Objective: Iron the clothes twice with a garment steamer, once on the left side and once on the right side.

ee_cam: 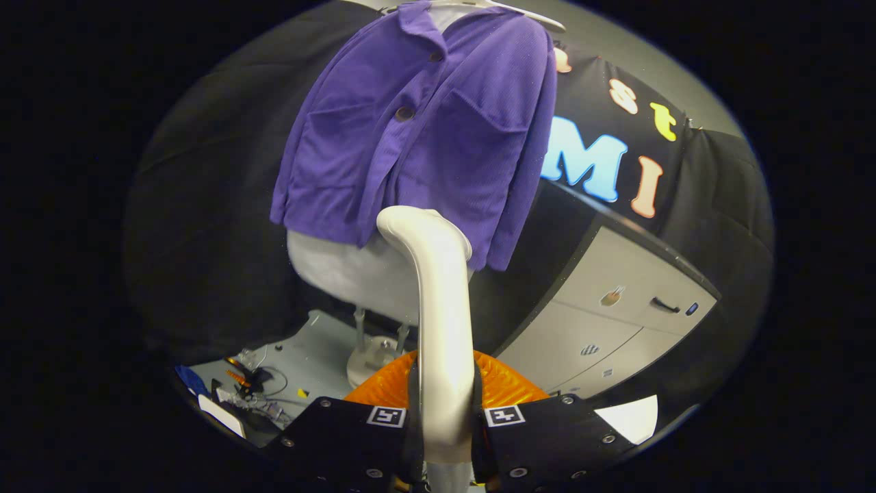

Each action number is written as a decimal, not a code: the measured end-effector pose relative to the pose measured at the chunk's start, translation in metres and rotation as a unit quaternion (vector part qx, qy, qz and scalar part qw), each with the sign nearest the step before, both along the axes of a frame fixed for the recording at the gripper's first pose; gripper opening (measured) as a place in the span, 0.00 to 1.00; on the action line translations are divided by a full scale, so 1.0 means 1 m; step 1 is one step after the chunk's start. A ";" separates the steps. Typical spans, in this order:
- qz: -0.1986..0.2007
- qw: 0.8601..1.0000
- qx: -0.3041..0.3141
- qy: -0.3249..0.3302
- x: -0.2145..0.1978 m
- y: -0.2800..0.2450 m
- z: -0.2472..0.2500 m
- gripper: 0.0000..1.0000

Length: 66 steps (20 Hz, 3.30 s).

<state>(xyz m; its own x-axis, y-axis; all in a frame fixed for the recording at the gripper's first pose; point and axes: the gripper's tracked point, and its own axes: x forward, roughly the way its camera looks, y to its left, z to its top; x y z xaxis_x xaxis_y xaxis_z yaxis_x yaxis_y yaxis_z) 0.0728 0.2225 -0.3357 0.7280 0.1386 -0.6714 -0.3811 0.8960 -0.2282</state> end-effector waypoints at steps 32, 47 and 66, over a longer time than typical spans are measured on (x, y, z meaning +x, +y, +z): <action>0.057 0.923 0.064 -0.376 0.126 0.185 0.360 0.28; 0.063 0.932 0.020 -0.357 0.147 0.188 0.291 0.28; 0.129 0.966 -0.037 -0.221 0.077 0.176 0.110 0.28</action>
<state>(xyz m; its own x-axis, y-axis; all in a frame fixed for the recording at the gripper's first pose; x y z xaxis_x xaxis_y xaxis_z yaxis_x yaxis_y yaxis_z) 0.1495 0.3987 -0.2252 0.8936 0.3167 -0.3180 -0.4398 0.7590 -0.4800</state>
